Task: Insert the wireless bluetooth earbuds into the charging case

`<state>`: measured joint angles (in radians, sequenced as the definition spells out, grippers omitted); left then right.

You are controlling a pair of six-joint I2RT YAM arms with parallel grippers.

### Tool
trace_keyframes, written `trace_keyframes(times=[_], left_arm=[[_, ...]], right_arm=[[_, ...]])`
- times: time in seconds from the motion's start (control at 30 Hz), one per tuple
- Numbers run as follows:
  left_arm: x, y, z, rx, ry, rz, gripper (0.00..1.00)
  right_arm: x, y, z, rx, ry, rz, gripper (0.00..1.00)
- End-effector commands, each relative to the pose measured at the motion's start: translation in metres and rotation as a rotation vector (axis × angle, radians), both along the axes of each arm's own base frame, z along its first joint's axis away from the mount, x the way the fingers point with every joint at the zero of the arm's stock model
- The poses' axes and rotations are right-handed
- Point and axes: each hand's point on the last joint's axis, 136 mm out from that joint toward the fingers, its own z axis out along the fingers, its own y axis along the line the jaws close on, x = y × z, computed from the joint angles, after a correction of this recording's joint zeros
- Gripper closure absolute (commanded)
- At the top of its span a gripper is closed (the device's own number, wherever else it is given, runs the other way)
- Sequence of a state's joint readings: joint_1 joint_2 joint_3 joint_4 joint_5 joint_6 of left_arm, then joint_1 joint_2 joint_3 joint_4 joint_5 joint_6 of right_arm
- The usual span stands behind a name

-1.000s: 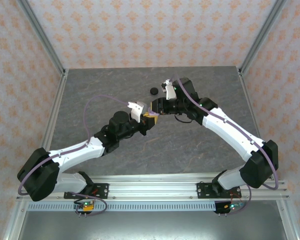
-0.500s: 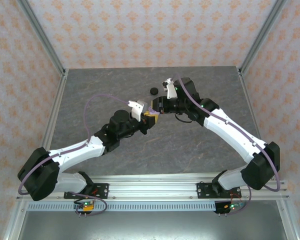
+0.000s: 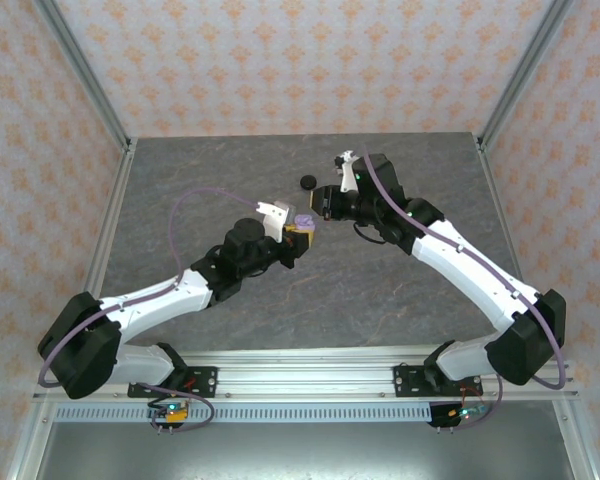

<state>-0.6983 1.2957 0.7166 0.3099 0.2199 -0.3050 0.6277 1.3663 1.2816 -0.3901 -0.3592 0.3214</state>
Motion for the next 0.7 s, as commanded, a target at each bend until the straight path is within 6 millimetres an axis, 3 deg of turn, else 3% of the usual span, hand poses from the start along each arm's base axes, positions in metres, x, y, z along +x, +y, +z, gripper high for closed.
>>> trace_keyframes(times=[0.0,0.4,0.67], left_arm=[[0.005,0.030,-0.005,0.140,0.013,0.117,0.88],[-0.015,0.060,0.007,0.191,-0.005,0.158,0.87],[-0.026,0.065,0.022,0.171,-0.032,0.142,0.87]], right_arm=[[0.005,-0.021,-0.031,-0.141,0.044,-0.094,0.77],[0.015,-0.044,-0.142,-0.451,0.263,-0.156,0.77],[0.022,-0.046,-0.194,-0.537,0.359,-0.135,0.78]])
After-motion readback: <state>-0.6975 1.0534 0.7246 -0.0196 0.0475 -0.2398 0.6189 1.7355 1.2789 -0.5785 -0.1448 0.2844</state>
